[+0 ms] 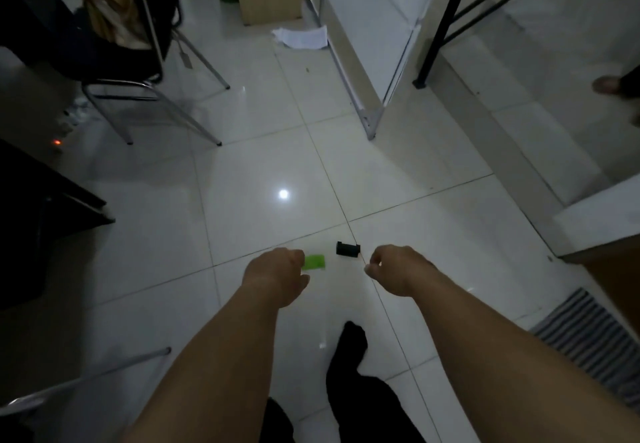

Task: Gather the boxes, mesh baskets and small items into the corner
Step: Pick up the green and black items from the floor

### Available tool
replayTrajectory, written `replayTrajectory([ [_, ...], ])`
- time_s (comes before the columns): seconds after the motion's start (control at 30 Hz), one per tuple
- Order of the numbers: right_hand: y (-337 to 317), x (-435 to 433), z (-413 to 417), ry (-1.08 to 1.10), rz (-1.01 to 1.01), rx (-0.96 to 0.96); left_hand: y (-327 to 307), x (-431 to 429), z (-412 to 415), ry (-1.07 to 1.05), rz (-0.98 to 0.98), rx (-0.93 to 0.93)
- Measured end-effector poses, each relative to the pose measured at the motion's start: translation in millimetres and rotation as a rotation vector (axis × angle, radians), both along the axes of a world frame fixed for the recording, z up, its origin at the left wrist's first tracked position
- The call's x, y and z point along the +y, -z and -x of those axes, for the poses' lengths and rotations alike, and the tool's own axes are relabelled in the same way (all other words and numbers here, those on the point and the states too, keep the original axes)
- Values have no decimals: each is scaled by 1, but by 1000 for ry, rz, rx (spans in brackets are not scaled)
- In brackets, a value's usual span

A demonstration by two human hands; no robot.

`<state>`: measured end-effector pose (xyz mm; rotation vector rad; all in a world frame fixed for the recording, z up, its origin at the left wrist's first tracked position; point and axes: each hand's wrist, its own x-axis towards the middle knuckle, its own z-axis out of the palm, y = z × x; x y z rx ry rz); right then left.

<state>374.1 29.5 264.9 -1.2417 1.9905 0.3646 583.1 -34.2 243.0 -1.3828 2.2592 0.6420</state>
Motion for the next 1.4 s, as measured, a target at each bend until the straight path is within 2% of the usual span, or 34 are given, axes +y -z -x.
replayTrajectory([
  [0.13,82,-62,39,-22,-29,9,86,-51,46,6,-32,0],
  [0.33,248,-146,65,-72,-58,15,252,-115,98,45,-53,-37],
  [0.57,437,-188,89,-195,-99,70,427,-148,137,110,-63,-183],
  [0.77,539,-207,99,-284,-130,108,528,-154,150,154,-109,-315],
  [0.97,585,-208,102,-292,-299,107,564,-156,150,127,-87,-395],
  [1.1,589,-208,101,-312,-286,124,560,-164,149,86,-120,-381],
  [1.3,584,-214,90,-330,-343,130,554,-178,144,-193,-186,-224],
  [1.4,561,-225,82,-309,-328,143,535,-188,141,-374,-221,-113],
])
